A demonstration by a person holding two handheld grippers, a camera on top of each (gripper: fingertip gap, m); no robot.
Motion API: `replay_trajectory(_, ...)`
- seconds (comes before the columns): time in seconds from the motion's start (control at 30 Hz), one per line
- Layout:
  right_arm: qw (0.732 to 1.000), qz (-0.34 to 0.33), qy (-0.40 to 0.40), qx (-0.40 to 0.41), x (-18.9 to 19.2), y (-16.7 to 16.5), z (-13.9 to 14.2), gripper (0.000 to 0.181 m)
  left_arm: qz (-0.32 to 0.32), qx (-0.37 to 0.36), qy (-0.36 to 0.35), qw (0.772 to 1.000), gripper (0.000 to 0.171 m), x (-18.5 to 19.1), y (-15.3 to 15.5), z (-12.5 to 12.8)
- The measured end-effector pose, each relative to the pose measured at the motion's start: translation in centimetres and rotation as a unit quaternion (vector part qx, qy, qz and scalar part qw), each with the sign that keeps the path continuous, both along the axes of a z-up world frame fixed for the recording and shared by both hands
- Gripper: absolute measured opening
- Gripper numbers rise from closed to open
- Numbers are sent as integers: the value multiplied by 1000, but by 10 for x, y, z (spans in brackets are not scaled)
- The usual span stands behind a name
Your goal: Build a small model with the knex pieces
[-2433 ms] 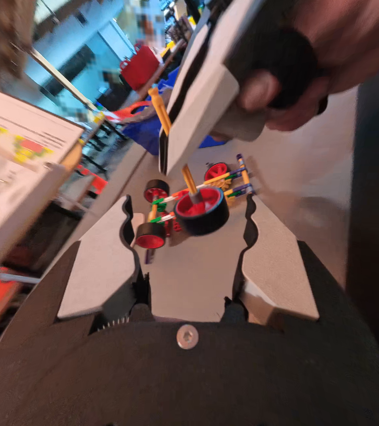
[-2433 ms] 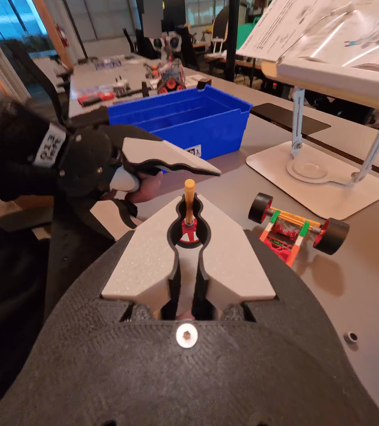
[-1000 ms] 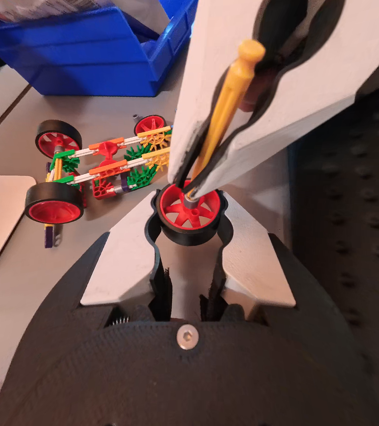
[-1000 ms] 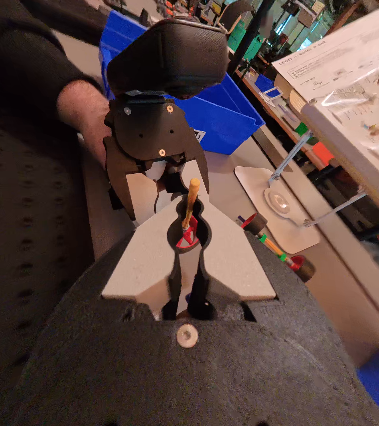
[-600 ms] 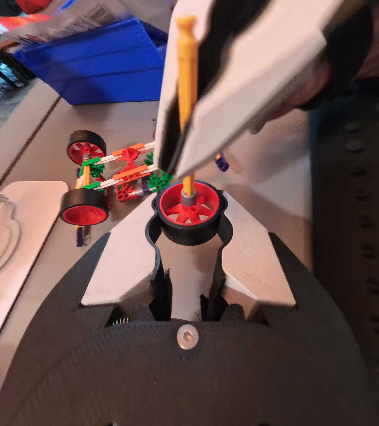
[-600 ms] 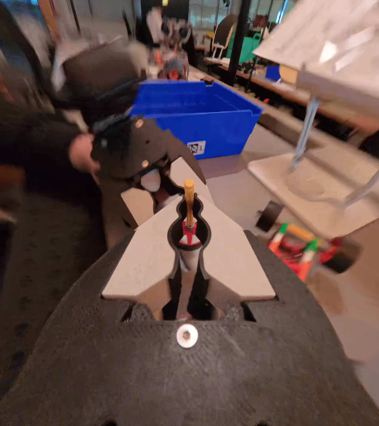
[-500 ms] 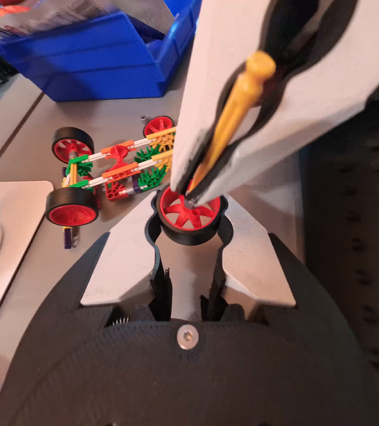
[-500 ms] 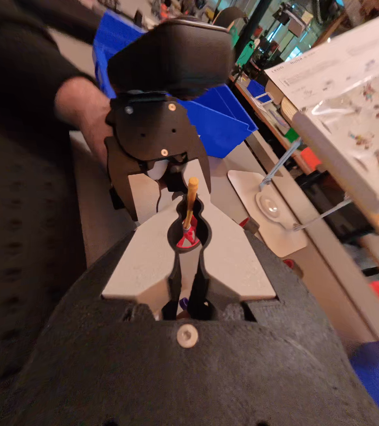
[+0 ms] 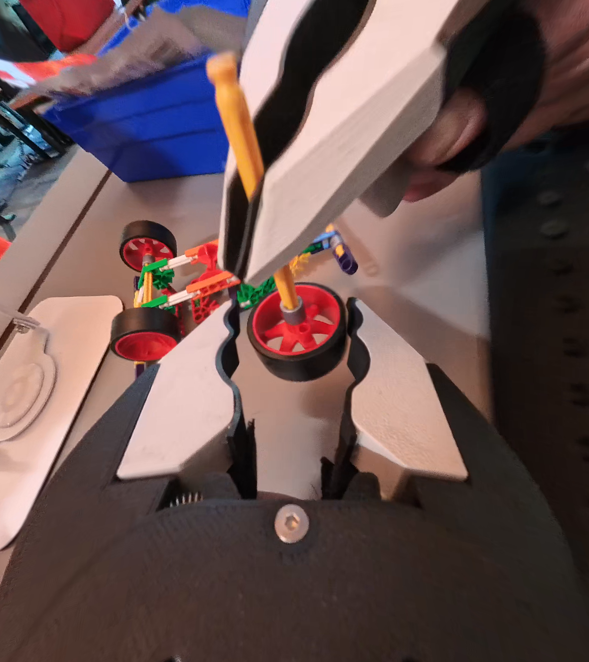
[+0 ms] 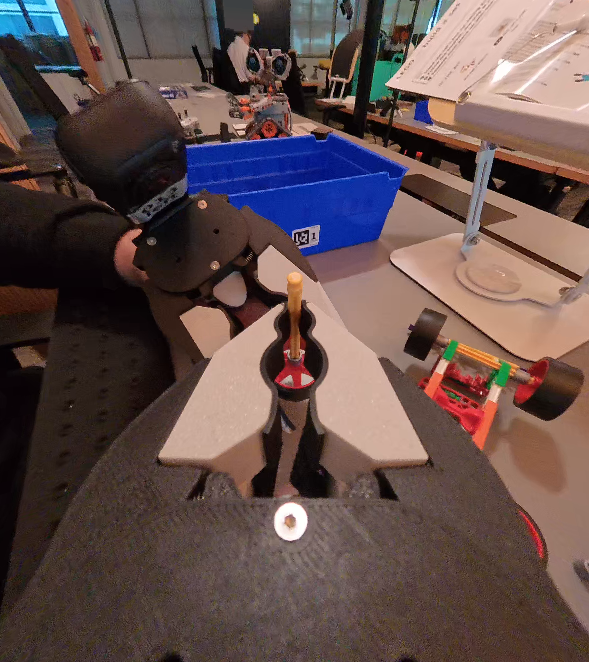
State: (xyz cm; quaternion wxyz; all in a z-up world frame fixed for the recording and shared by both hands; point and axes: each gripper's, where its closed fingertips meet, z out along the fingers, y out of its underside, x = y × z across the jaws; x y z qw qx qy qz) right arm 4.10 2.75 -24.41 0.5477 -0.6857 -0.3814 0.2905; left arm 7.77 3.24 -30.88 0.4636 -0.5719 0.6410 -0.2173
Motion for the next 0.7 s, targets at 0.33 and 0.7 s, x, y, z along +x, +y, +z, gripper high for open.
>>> replay_trajectory(0.33, 999, 2, -40, -29, -7, 1, -23, 1, -9, -38, -7, 999, 27, 8, -4, -8)
replay_trajectory(0.7, 996, -40, 50, -55, 28, 19, 3, 2, 24, -38, 73, 996, 0, 4, 5, -43)
